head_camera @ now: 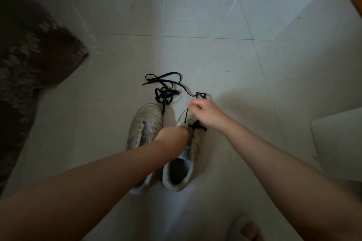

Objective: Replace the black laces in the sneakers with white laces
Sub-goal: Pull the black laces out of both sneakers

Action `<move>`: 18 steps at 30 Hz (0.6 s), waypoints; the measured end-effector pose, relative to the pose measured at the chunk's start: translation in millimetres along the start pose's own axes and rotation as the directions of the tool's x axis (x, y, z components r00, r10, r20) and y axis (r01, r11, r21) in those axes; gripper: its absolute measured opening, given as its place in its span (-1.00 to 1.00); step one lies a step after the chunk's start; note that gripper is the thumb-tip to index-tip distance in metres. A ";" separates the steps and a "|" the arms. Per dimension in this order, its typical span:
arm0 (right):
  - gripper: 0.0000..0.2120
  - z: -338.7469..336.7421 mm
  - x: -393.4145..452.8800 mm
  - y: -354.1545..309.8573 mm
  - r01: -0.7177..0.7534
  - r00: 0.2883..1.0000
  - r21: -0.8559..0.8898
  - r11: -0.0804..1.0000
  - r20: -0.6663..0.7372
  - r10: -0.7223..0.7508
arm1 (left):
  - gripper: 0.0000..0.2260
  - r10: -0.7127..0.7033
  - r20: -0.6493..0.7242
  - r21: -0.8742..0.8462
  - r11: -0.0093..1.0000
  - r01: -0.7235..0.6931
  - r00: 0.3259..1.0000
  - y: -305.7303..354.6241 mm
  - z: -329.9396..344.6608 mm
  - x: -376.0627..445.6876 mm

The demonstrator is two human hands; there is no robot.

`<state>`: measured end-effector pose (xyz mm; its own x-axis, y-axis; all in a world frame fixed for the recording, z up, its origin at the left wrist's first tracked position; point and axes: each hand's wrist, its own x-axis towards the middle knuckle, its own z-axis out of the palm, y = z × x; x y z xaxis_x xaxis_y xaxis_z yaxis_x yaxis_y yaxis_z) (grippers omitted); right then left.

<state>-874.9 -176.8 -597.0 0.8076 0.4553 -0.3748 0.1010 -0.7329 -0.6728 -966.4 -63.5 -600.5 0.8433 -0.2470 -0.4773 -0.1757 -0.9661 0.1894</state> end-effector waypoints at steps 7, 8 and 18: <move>-0.64 -22.3 -8.5 12.8 -0.121 0.946 0.473 0.873 -0.211 0.245 | -0.80 -0.022 0.010 0.006 1.000 0.022 1.000 -1.0 -7.5 6.8; -0.65 -22.1 -9.2 10.8 -0.129 0.949 0.474 0.871 -0.195 0.247 | -0.81 -0.025 0.016 0.004 1.000 0.024 1.000 -0.6 -7.9 7.8; -0.62 -30.5 -8.5 -49.9 0.081 0.997 0.611 0.788 -0.040 -0.072 | -0.78 -0.100 -0.046 -0.090 0.991 0.096 0.994 -7.0 -5.9 11.8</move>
<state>-869.1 -159.5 -540.8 0.8210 0.4861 -0.2996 -0.2097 -0.2315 -0.9500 -952.2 -59.1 -602.4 0.8790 -0.1452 -0.4542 -0.0479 -0.9746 0.2188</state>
